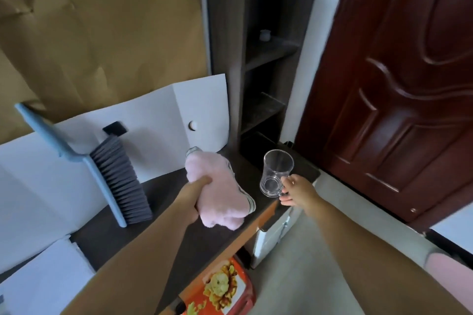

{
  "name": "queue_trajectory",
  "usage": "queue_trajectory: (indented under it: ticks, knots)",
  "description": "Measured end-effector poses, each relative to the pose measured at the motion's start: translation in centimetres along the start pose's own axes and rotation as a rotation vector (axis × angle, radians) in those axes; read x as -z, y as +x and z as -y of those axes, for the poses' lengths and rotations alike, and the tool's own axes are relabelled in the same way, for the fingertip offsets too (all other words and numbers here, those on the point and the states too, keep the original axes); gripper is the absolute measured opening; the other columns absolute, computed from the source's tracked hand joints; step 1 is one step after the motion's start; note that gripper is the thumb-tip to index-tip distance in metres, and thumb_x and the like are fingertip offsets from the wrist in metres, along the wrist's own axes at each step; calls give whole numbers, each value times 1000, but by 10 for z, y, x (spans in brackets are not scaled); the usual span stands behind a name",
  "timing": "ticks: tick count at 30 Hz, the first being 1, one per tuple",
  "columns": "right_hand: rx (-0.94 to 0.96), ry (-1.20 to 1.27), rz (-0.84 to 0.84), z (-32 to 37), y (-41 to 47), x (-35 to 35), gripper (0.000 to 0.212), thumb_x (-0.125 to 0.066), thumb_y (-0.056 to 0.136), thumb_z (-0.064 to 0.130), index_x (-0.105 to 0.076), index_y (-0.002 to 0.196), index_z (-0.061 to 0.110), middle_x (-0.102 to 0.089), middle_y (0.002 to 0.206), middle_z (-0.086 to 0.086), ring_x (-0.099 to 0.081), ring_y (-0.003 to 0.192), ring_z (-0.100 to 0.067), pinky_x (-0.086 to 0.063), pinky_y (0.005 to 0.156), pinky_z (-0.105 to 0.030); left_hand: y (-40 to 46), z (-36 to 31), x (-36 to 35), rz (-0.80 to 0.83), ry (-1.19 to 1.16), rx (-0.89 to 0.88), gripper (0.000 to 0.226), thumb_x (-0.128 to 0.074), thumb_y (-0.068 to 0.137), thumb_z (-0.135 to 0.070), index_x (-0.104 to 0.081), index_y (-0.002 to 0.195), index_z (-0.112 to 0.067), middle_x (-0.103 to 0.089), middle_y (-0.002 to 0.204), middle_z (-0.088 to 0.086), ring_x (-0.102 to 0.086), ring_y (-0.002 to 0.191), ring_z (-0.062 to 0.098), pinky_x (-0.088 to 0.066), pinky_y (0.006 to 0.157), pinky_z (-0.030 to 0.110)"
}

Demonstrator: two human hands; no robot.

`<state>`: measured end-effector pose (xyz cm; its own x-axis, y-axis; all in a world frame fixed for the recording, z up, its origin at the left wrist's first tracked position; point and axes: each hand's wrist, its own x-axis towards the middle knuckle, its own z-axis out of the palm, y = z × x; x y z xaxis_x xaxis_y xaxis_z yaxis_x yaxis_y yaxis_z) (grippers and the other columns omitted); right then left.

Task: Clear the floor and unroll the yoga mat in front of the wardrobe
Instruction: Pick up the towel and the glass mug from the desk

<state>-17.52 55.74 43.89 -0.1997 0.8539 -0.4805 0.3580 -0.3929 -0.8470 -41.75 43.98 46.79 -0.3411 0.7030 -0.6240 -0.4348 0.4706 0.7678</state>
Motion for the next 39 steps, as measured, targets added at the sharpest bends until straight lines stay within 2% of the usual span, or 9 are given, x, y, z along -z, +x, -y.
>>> queue_trajectory:
  ticks: [5,10,15,18,21,24,29,33,39]
  knots:
    - [48,78,-211,-17,-54,77,21,-46,99,22,-51,80,13,-52,71,-7,-58,60,-21,-58,76,-42,-9,-9,-87,207,158,-9,54,-67,83,-30,-51,128,-5,-58,128,17,-55,117,33,-44,104,45]
    - [24,154,-421,-51,-109,163,23,-46,100,21,-48,79,9,-48,69,-6,-51,53,-19,-53,43,-21,-33,24,-189,440,192,-20,36,-66,85,-25,-55,115,-9,-65,109,11,-62,91,24,-49,80,35]
    - [-46,219,-567,-91,-147,256,25,-47,97,16,-50,73,12,-50,72,-8,-50,53,-23,-53,59,-35,-56,59,-292,572,334,-7,24,-68,84,-23,-64,103,-11,-69,99,7,-63,88,19,-51,65,30]
    - [-78,229,-623,-111,-161,316,26,-48,97,17,-48,72,12,-50,73,-10,-49,54,-23,-52,58,-32,-65,76,-362,584,410,-45,26,-66,86,-19,-58,109,-11,-64,94,5,-58,77,14,-45,56,26]
    - [-104,256,-651,-125,-170,362,26,-46,97,15,-47,72,12,-48,73,-10,-48,53,-21,-52,52,-27,-68,88,-420,562,428,-127,40,-62,88,-12,-55,126,-4,-60,104,9,-55,74,13,-46,66,27]
    - [-138,246,-666,-133,-168,400,27,-47,97,19,-47,71,13,-50,71,-9,-50,52,-21,-53,62,-33,-67,93,-461,564,444,-173,47,-61,87,-9,-52,133,-5,-59,116,13,-54,91,21,-40,83,30]
    - [-166,190,-702,-148,-134,452,19,-49,97,27,-54,91,10,-60,76,-7,-59,58,-18,-54,54,-26,-40,97,-525,593,532,-181,43,-60,87,-8,-54,129,-5,-61,116,14,-56,86,21,-41,81,32]
    - [-210,294,-709,-155,-88,484,25,-47,98,26,-54,79,11,-61,81,-10,-66,64,-27,-61,73,-40,6,96,-579,638,599,-154,47,-60,86,-11,-51,133,-7,-59,128,16,-53,99,25,-41,85,33]
    - [-255,346,-762,-159,-14,529,25,-45,98,25,-55,82,8,-61,81,-10,-67,61,-19,-61,67,-36,82,83,-670,697,707,-84,48,-61,87,-18,-51,132,-6,-58,126,14,-51,101,25,-41,86,33]
